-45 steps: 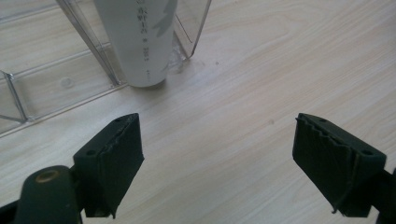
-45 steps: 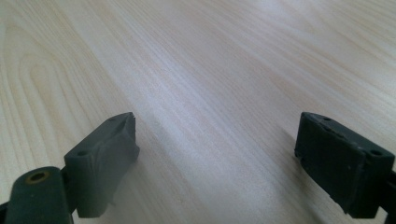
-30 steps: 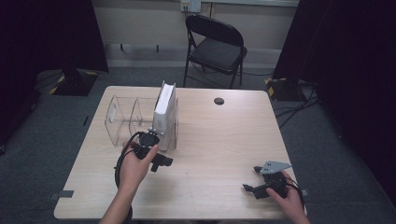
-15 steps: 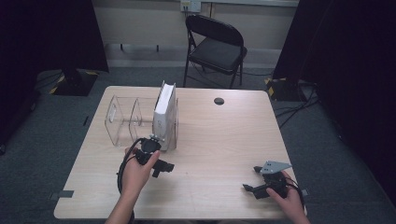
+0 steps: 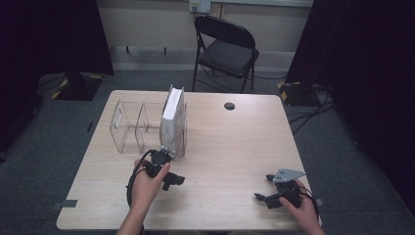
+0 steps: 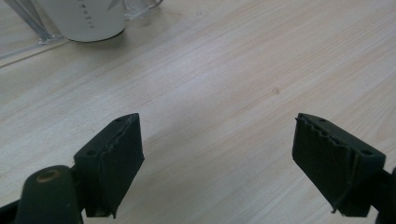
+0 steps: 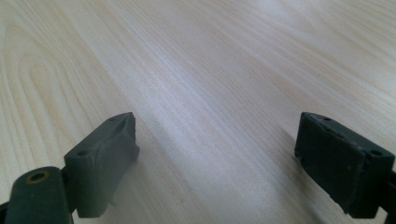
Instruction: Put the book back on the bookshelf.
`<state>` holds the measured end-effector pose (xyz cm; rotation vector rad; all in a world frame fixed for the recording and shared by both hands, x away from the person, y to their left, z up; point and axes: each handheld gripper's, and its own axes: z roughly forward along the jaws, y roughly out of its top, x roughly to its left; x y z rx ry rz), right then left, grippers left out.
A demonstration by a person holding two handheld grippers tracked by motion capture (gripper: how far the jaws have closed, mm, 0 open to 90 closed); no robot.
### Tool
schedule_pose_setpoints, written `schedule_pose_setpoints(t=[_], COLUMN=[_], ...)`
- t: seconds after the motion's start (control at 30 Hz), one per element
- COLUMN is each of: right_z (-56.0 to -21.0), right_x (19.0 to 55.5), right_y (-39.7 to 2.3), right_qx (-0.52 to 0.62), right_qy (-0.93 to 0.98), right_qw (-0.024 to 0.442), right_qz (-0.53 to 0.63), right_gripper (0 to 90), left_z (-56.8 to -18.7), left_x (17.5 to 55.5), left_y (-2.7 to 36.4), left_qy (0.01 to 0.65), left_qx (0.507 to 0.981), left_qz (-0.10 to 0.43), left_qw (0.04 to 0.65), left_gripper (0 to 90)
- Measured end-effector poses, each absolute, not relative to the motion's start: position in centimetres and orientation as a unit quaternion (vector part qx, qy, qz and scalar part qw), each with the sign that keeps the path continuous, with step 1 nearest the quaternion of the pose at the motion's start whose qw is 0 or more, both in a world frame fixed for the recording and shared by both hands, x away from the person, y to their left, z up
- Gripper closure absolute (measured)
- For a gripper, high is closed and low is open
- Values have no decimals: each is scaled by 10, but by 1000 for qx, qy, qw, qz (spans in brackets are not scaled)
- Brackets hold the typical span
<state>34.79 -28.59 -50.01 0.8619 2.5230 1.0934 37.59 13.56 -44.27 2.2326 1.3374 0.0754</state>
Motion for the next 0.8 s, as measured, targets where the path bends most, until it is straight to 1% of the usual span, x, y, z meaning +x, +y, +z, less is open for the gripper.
schedule_pose_setpoints(t=[0.43, 0.57, 0.67, 0.8], right_z=[-500, -500, -500, -500], right_x=[348, 348, 348, 348], right_y=[-286, -286, -286, -286], right_qx=[296, 296, 296, 296], right_qy=[868, 868, 868, 868], right_qw=[130, 130, 130, 130], right_qz=[376, 376, 376, 376], right_gripper=[120, 121, 120, 120], left_z=[-456, -459, -461, -465], left_x=[372, 369, 367, 364], left_y=[129, 128, 127, 127], left_qy=[484, 474, 478, 470], left_qx=[834, 841, 837, 843], left_qz=[24, 31, 33, 27], left_qw=[264, 259, 264, 261], left_gripper=[161, 162, 161, 161])
